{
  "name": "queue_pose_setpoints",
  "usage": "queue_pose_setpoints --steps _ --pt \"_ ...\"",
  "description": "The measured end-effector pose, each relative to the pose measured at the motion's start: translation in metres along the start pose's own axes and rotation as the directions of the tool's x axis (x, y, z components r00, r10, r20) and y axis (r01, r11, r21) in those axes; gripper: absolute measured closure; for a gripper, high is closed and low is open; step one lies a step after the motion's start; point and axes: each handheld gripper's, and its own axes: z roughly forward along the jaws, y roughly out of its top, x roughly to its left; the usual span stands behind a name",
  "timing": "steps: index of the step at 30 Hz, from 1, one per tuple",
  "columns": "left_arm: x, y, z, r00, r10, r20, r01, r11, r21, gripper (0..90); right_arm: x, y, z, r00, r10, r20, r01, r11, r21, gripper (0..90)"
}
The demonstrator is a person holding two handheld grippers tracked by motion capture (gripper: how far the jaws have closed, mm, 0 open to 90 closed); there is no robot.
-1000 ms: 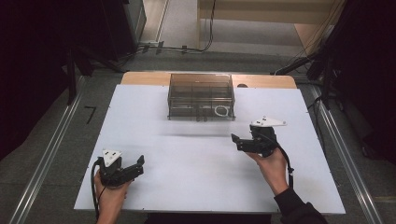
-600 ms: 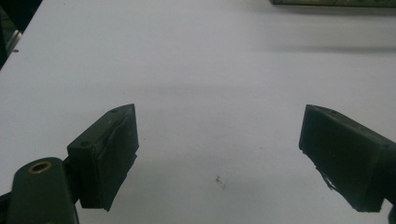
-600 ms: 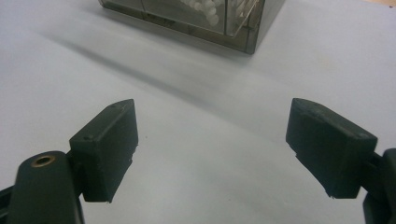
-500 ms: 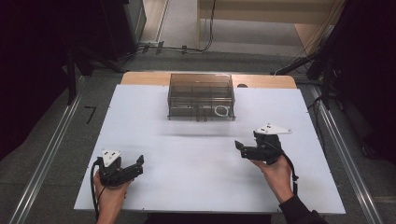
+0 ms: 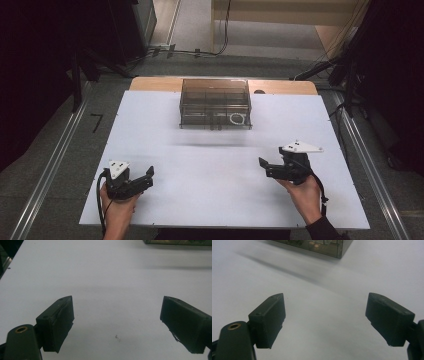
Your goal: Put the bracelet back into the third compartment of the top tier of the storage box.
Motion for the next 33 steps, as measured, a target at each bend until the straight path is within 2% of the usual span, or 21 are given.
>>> queue_pose_setpoints --steps 8,11,16,23,33 --pt "0.0 0.0 -0.001 1.0 0.001 0.0 -0.001 1.0 -0.002 12.0 0.0 -0.006 -0.007 1.0 -0.006 0.007 0.006 1.0 0.004 14.9" --pt "0.0 0.0 0.0 1.0 0.001 -0.001 -0.001 1.0 -0.001 12.0 -0.001 -0.01 -0.007 0.9994 -0.019 0.03 0.019 1.0 0.014 14.9" --pt "0.0 0.0 -0.001 1.0 0.001 -0.002 -0.001 1.0 -0.003 12.0 -0.003 -0.012 -0.009 0.9993 -0.015 0.035 0.015 1.0 0.014 14.6" --pt "0.0 0.0 -0.002 1.0 -0.001 -0.001 0.001 1.0 -0.006 11.9 -0.005 -0.019 -0.016 0.9966 -0.028 0.078 0.026 0.999 0.02 14.4" --pt "-0.001 0.0 -0.002 1.0 0.002 0.0 -0.002 1.0 -0.006 12.0 -0.017 -0.028 -0.031 0.9954 0.012 0.095 -0.013 1.0 0.007 14.2"
